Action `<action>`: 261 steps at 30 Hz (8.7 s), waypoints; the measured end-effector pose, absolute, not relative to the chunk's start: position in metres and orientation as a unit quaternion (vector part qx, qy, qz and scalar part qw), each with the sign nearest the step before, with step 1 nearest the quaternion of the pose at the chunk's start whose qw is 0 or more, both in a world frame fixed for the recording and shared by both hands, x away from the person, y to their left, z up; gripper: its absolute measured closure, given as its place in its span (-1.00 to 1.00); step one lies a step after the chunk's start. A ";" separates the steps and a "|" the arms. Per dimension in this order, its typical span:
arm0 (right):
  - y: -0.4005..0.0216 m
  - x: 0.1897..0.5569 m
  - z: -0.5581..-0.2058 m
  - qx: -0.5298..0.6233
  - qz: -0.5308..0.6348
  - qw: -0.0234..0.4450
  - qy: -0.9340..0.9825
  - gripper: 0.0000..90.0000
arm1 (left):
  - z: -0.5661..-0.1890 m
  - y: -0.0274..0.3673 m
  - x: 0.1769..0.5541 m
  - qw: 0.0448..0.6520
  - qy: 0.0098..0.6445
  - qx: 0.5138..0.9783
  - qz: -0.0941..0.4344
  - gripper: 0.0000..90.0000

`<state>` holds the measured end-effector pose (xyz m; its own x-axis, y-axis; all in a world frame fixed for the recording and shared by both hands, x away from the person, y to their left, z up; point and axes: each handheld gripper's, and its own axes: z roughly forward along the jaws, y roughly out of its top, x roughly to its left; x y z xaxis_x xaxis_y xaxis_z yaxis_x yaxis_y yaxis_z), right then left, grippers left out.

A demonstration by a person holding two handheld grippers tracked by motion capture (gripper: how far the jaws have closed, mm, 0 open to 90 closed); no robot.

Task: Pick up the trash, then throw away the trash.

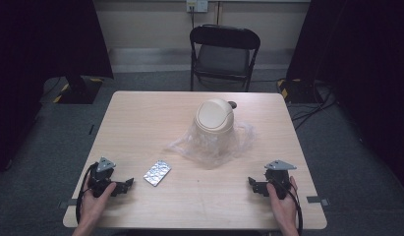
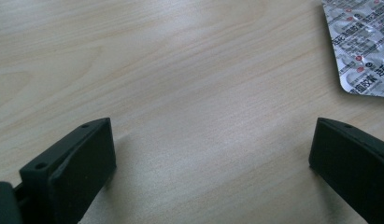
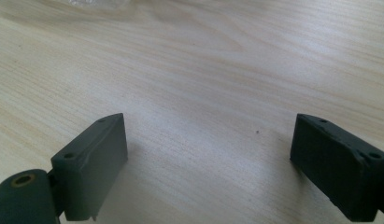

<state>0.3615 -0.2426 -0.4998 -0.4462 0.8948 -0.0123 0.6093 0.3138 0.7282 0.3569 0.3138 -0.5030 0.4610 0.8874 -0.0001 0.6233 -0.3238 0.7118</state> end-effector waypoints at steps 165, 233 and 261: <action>-0.244 0.361 -0.500 0.478 0.337 0.211 0.783 -0.76 | -0.441 0.231 0.404 0.450 0.343 0.812 0.143 -0.61; -0.244 0.361 -0.500 0.478 0.337 0.212 0.783 -0.76 | -0.479 0.238 0.358 0.431 0.353 0.817 0.147 -0.24; -0.244 0.361 -0.500 0.478 0.337 0.212 0.783 -0.76 | -0.448 0.237 0.360 0.469 0.335 0.803 0.154 -0.24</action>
<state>0.3612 -0.2442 -0.4997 -0.4542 0.8908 -0.0094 0.6057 0.3165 0.7301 0.3597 0.2374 -0.4476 0.7277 0.6827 -0.0663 0.3934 -0.3361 0.8557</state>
